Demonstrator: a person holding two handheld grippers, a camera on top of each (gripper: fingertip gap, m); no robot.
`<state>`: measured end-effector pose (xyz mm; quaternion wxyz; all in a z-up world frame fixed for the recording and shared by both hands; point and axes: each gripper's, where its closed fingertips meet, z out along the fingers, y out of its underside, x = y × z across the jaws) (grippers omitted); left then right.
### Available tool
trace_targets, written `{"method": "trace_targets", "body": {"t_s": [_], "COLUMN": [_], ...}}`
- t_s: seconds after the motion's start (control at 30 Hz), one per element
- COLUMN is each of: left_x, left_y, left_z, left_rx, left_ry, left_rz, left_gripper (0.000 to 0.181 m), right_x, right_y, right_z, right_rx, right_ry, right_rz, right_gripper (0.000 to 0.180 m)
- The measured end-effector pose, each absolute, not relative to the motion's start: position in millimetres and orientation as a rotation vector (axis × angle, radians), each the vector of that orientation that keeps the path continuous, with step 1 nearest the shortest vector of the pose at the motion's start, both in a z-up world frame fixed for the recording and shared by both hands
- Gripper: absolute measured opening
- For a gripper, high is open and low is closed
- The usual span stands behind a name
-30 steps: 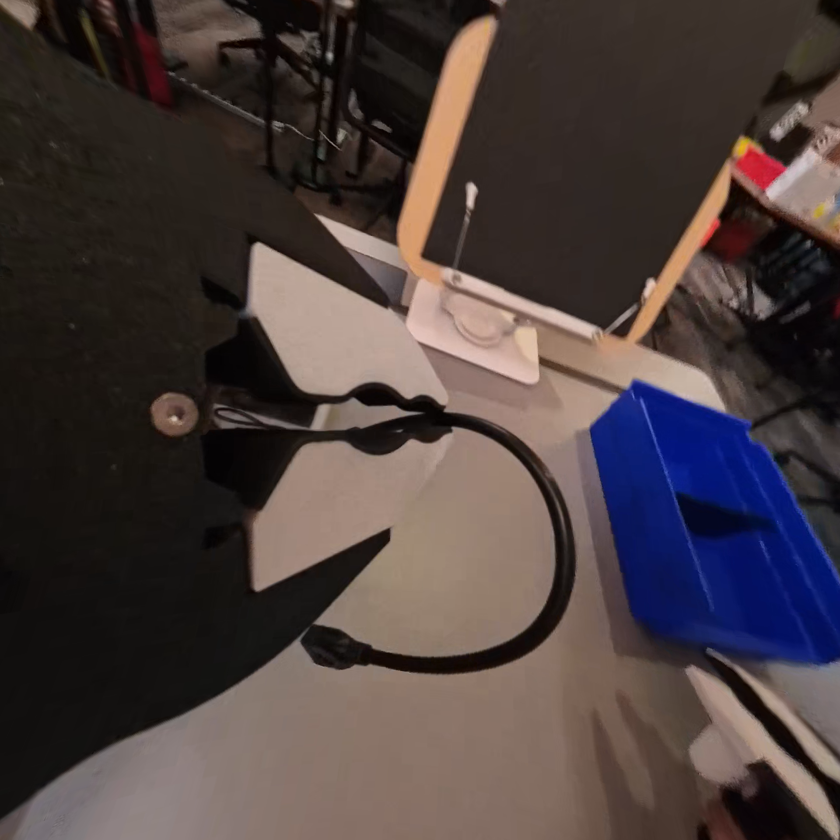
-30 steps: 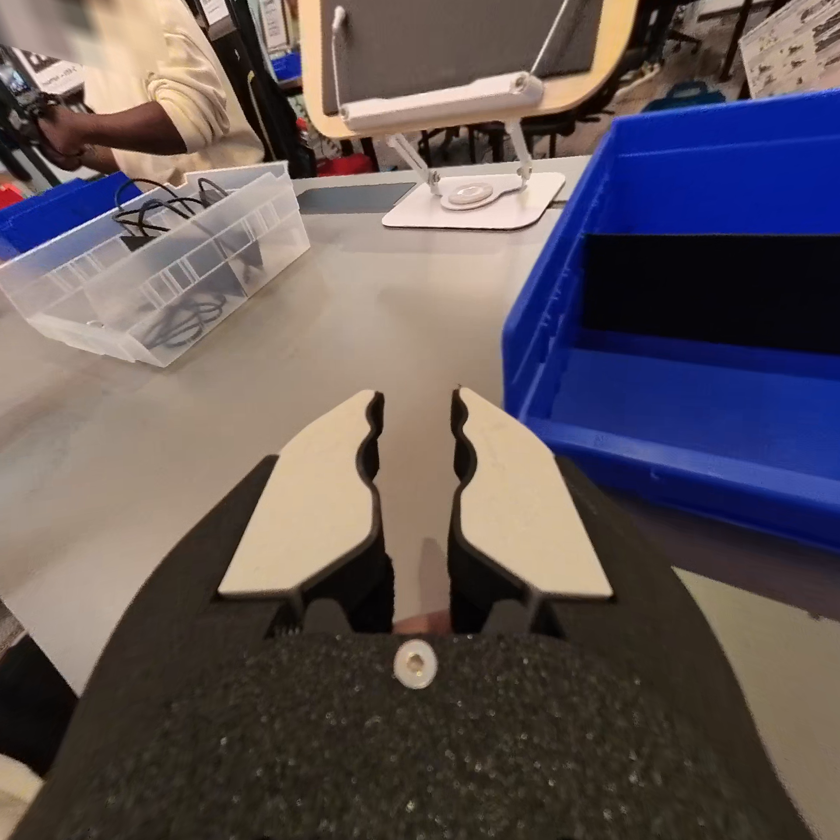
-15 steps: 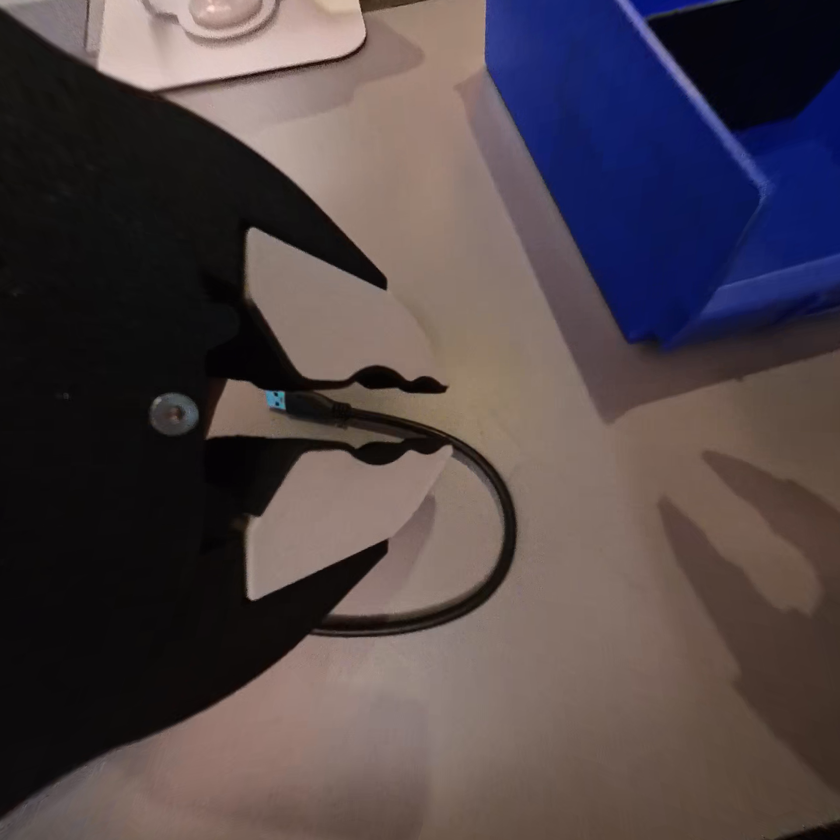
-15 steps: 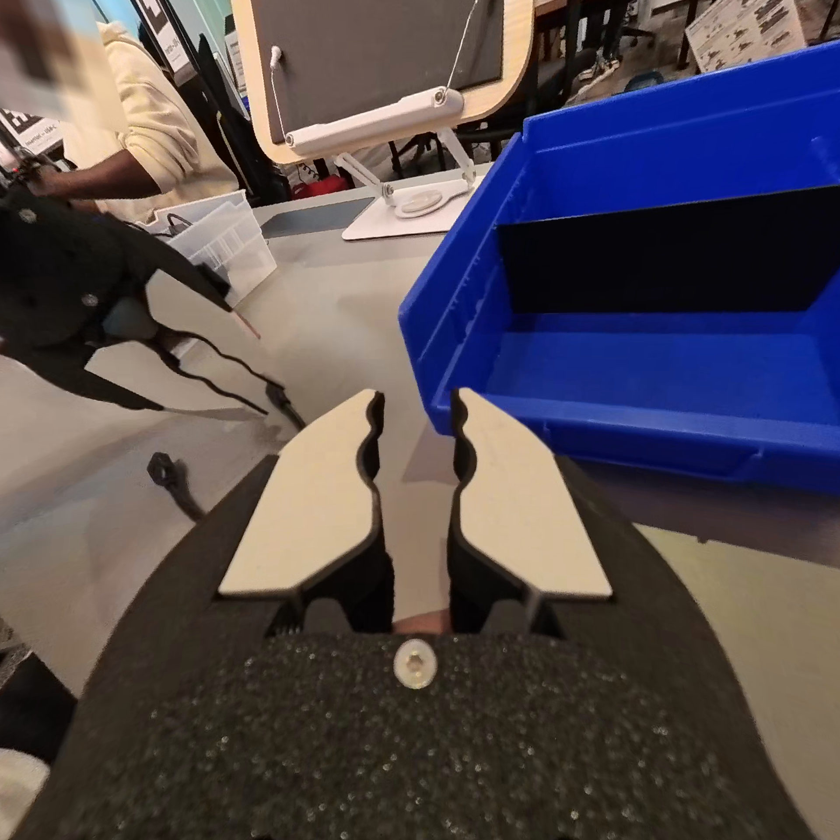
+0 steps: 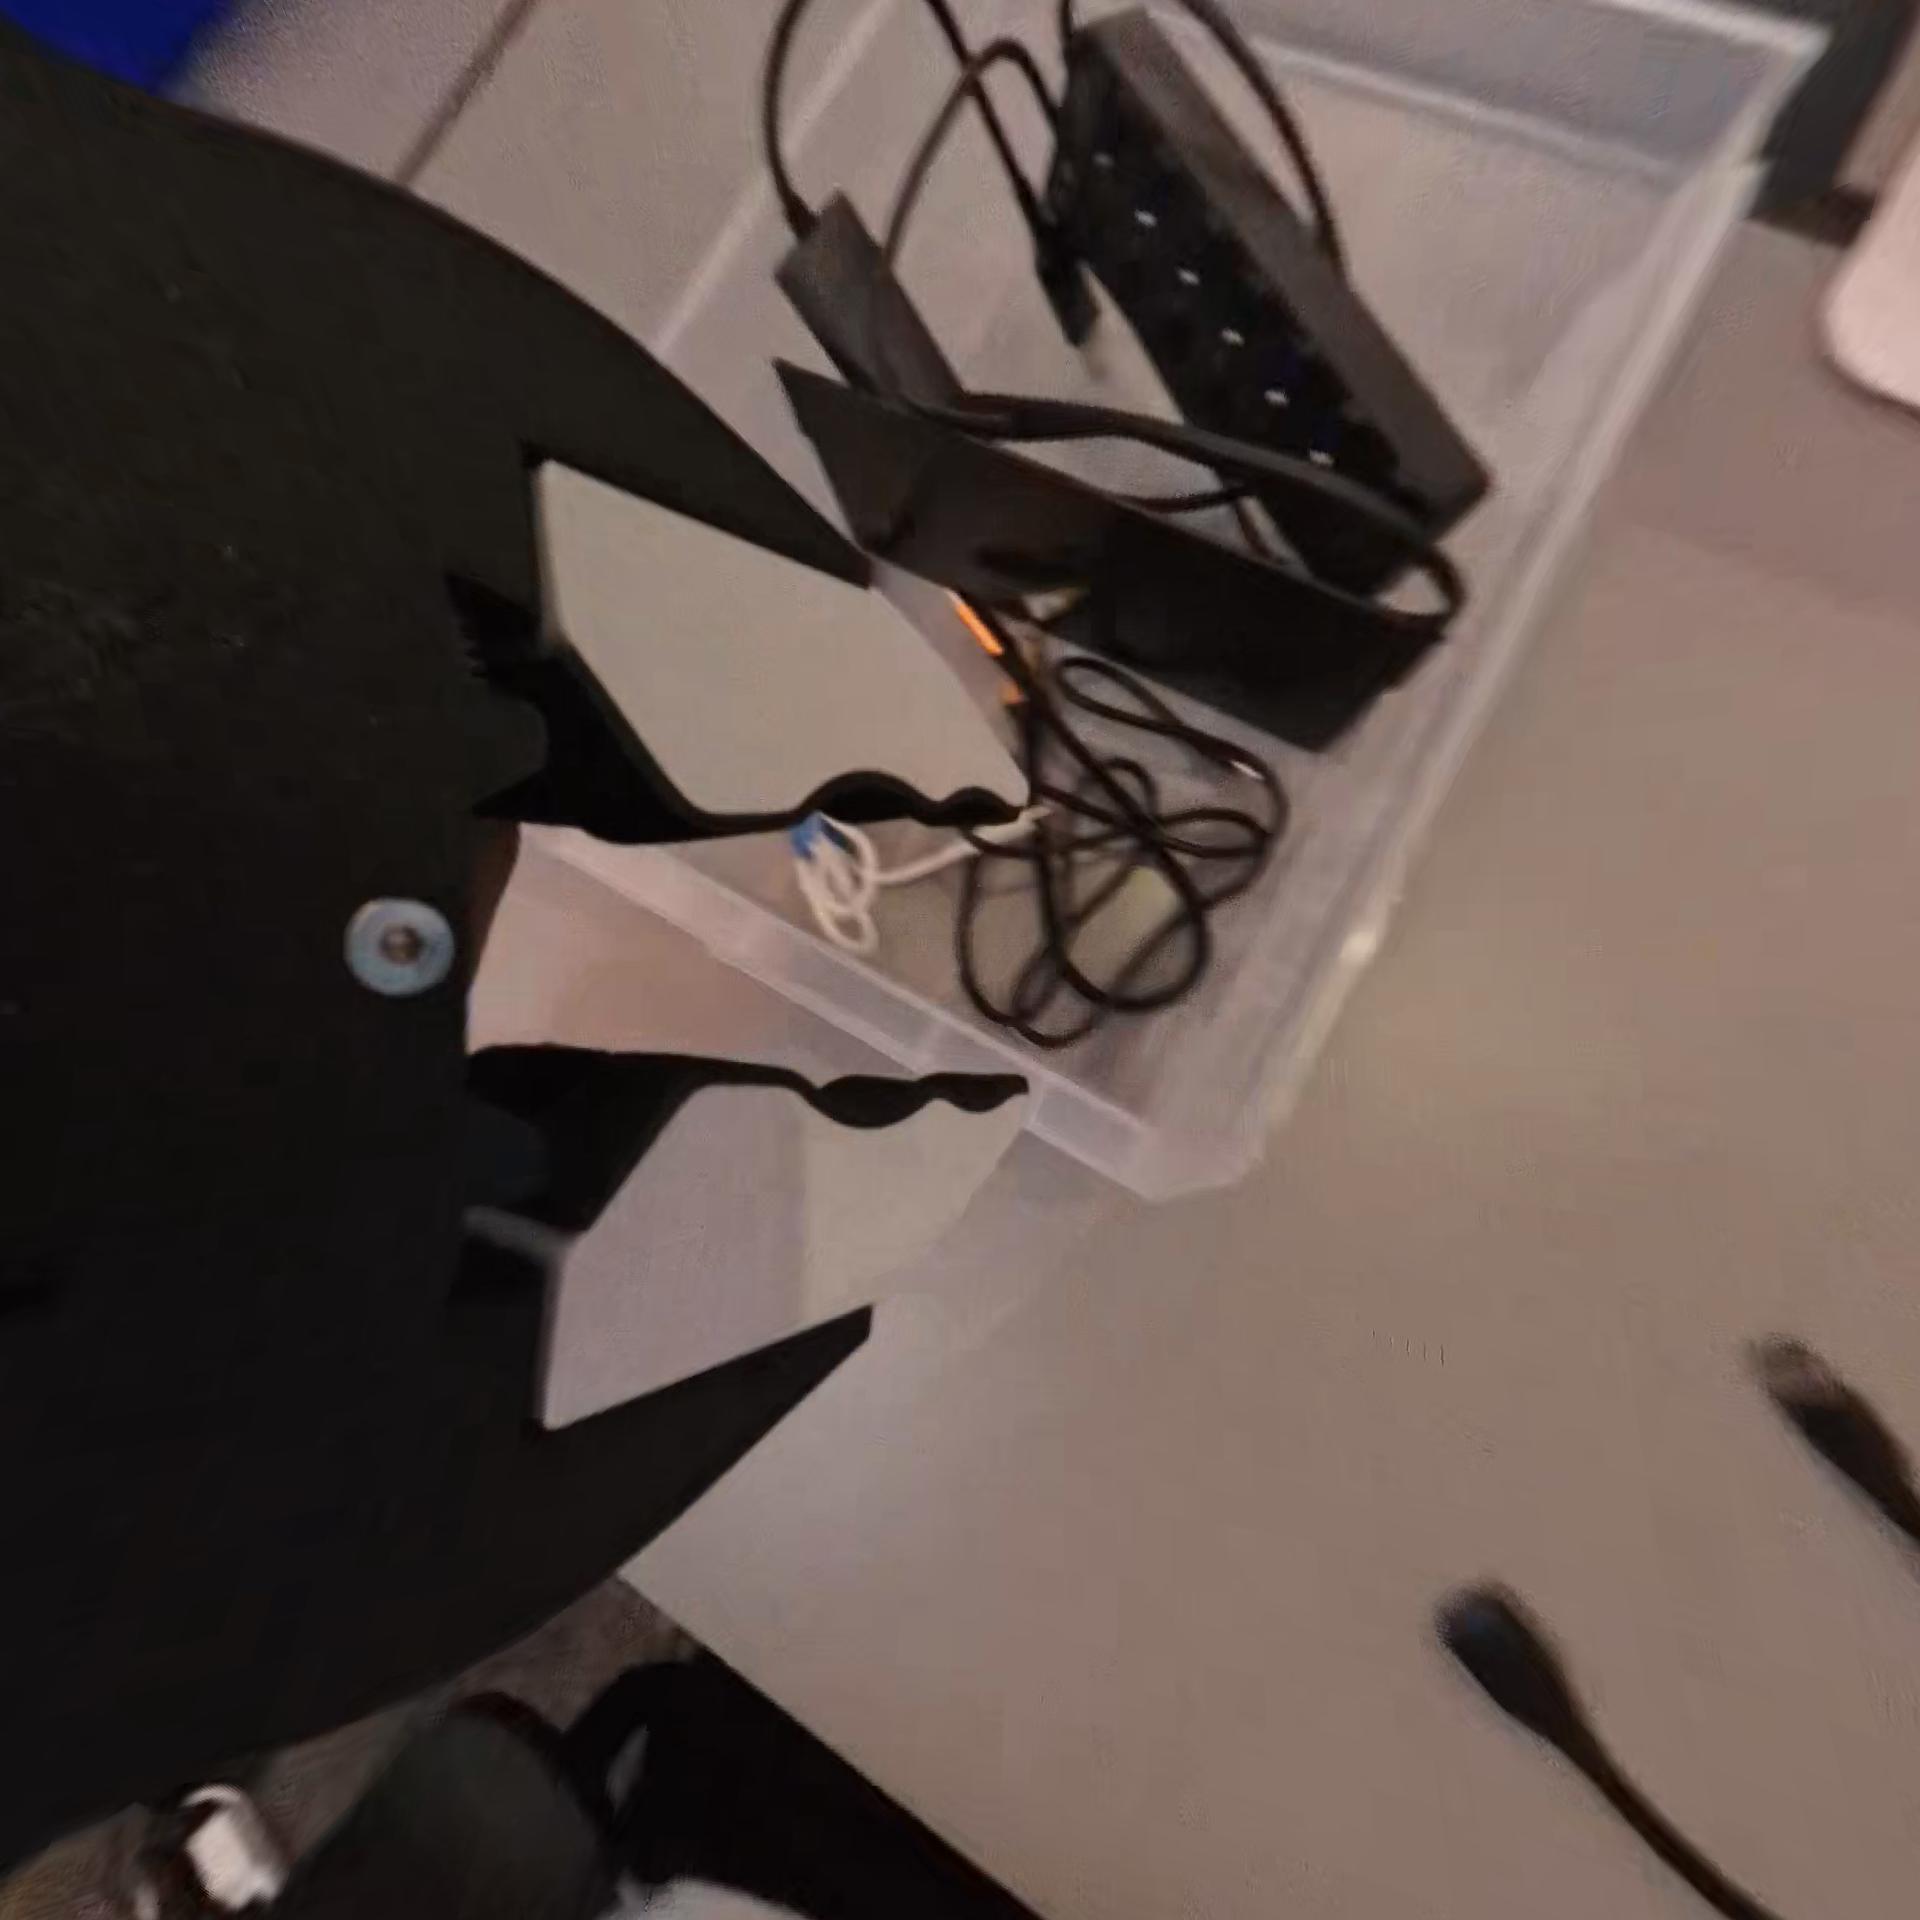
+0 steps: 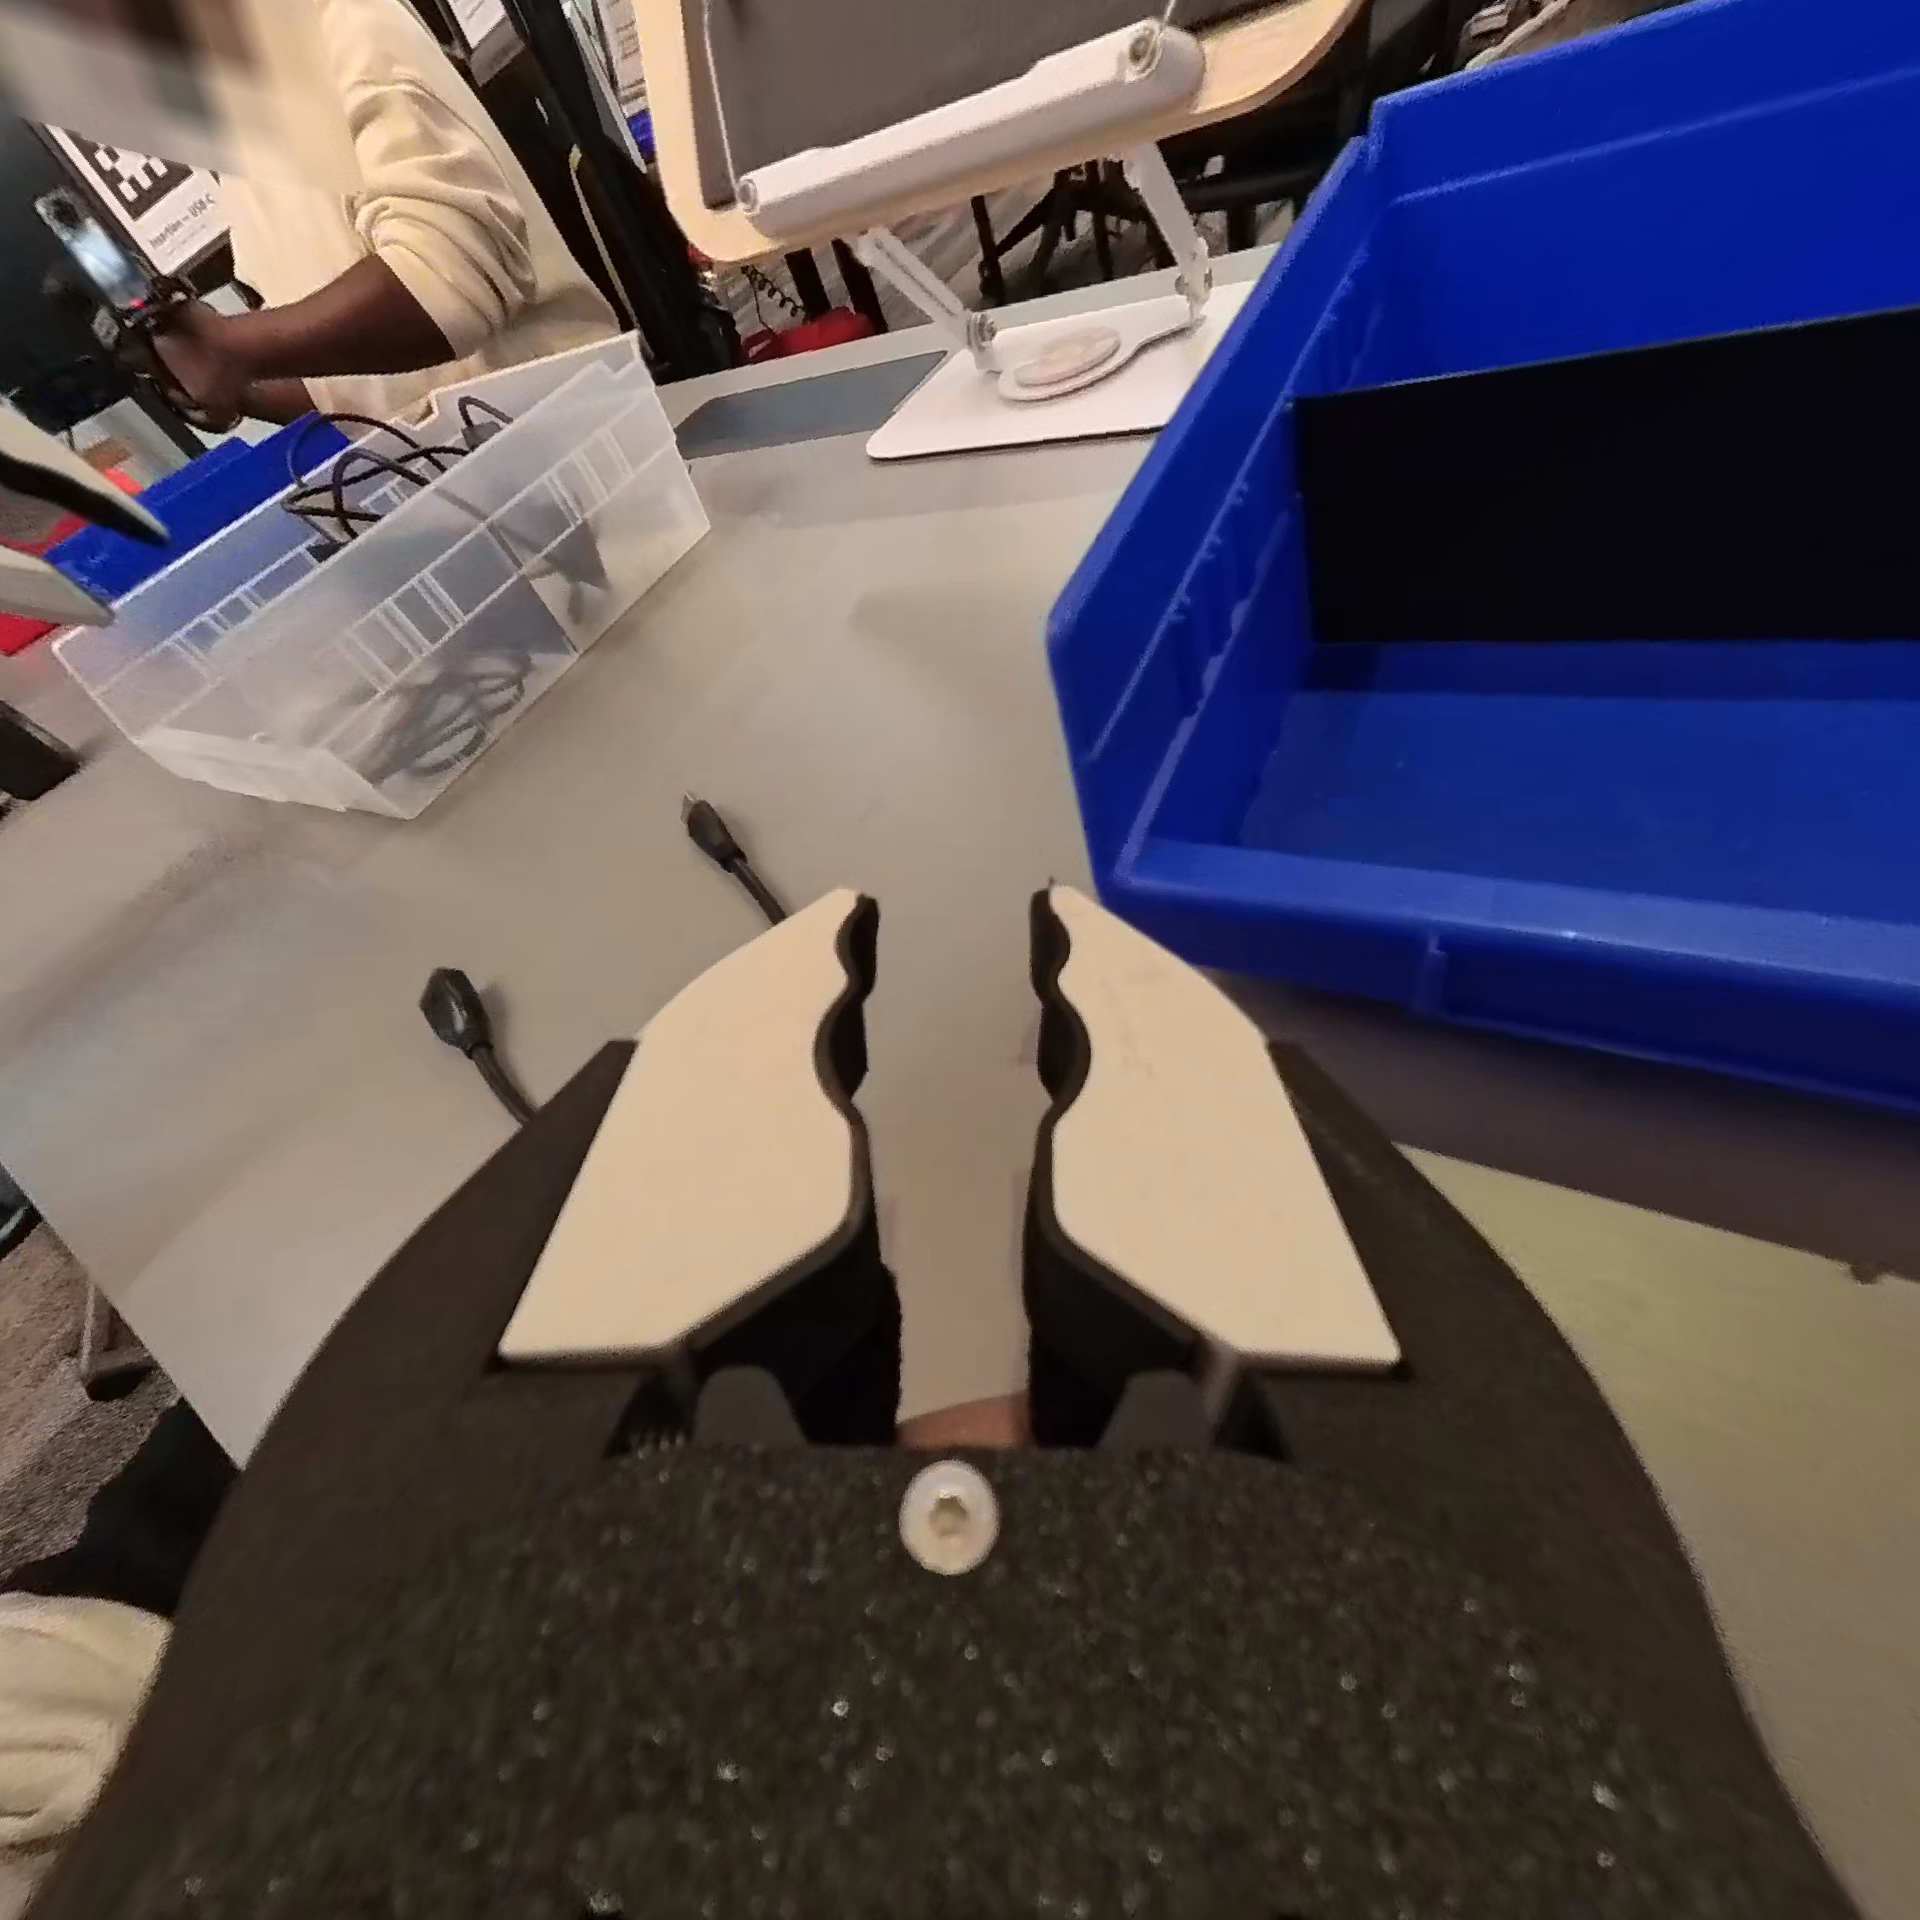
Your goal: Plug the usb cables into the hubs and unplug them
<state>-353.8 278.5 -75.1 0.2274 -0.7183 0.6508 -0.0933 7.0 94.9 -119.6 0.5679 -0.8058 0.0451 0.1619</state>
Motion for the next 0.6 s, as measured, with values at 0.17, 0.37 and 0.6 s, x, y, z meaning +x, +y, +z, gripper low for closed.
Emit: {"method": "trace_targets", "body": {"t_s": [0.17, 0.37, 0.6], "left_x": [-397.6, -435.2, -446.2], "left_y": [305.1, 338.5, 332.4], "left_z": [-112.1, -158.1, -182.8], "left_rx": [-1.982, -1.889, -1.776], "left_ry": [2.11, 2.635, 2.893], "left_rz": [-0.038, 0.386, 0.454], "left_gripper": [0.039, 0.037, 0.025], "right_x": [-1.5, -11.7, -5.2], "right_y": [99.5, 104.8, 103.4], "right_z": [-119.8, -120.1, -122.1], "right_rx": [-1.901, -1.896, -1.897], "right_ry": [0.076, 0.08, 0.125], "right_rz": [0.374, 0.465, 0.492], "right_gripper": [0.028, 0.028, 0.028]}}
